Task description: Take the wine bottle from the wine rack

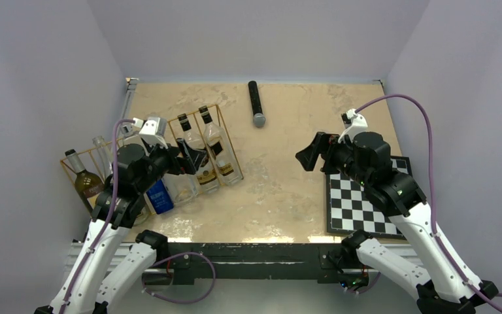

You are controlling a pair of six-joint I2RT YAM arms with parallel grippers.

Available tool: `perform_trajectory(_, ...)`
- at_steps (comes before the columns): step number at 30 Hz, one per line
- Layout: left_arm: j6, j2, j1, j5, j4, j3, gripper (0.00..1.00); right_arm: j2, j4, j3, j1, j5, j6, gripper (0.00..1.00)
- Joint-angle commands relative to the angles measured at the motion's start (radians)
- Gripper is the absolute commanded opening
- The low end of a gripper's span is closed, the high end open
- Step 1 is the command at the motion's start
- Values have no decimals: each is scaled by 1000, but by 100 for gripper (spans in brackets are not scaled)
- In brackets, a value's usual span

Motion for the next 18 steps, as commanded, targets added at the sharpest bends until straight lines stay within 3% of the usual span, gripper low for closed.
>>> perform_trajectory(1,-12,-6,-1,-16,15,28,99,-13,48,25,3,5,14,99)
perform_trajectory(7,-16,-23,-1,-142,-24,30,98,-26,38,16,3,19,-1,99)
perform_trajectory(12,2,10,-1,-164,-29,57,97,-45,41,20,4,19,-6,99)
perform_trajectory(18,-14,159,-1,-139,-55,258,92,-138,198,-31,3,-150,-25,96)
